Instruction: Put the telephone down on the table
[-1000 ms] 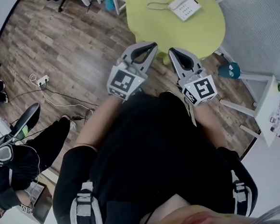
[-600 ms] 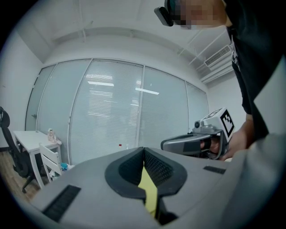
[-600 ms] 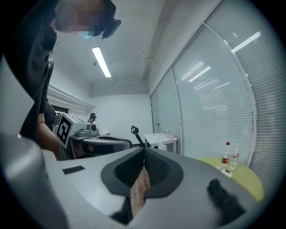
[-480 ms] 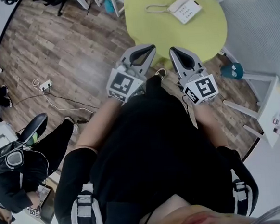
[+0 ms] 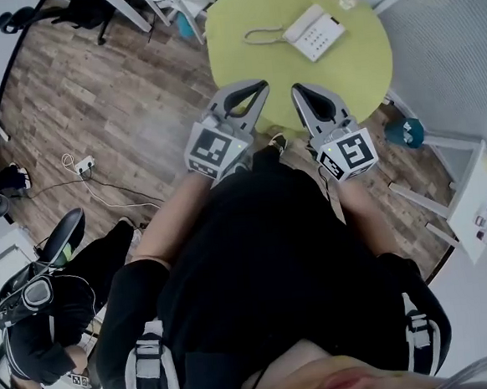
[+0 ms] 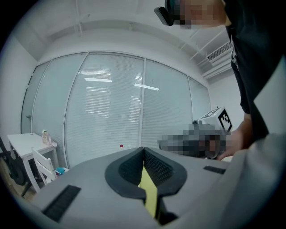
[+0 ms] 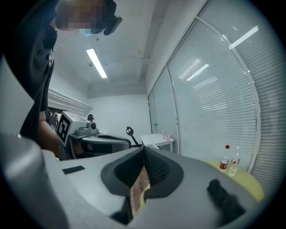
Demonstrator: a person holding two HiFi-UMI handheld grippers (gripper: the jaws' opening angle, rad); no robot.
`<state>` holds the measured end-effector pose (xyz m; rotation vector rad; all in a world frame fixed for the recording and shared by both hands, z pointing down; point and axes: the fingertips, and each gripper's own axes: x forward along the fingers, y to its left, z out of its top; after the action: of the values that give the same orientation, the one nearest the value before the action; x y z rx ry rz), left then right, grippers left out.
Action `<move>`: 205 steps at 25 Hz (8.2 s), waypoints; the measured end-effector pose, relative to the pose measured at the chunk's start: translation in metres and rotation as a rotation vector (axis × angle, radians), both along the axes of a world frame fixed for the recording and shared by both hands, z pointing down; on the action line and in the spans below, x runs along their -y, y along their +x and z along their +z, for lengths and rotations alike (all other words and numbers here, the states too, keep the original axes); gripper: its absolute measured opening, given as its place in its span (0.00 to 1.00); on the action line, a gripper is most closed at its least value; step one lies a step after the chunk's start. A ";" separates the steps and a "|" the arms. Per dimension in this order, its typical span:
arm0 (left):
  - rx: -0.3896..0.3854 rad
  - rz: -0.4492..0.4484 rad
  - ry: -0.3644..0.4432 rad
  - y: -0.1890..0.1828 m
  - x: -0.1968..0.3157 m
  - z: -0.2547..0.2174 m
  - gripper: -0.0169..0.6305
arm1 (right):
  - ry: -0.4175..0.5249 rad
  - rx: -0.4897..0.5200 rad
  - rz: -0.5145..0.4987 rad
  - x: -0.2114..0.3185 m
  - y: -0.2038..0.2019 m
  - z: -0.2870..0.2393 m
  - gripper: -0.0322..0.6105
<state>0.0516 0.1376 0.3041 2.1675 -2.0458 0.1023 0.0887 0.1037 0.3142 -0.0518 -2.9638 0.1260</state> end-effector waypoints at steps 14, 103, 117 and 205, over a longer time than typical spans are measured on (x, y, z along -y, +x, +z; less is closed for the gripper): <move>0.028 0.005 -0.026 -0.017 0.100 -0.001 0.04 | -0.014 -0.005 0.004 0.102 -0.016 0.006 0.08; -0.143 0.588 -0.091 -0.215 0.357 0.248 0.04 | -0.363 -0.490 1.367 0.362 -0.155 0.387 0.39; -0.101 0.544 0.020 -0.244 0.360 0.195 0.04 | -0.371 -0.387 1.308 0.361 -0.196 0.322 0.39; -0.057 0.384 0.006 -0.217 0.293 0.082 0.04 | -0.134 -0.101 0.753 0.290 -0.174 0.098 0.43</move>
<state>-0.1653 -0.1552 0.3858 2.5066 -1.5792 0.0779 -0.0856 -0.1867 0.4117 1.0140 -2.7025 0.4026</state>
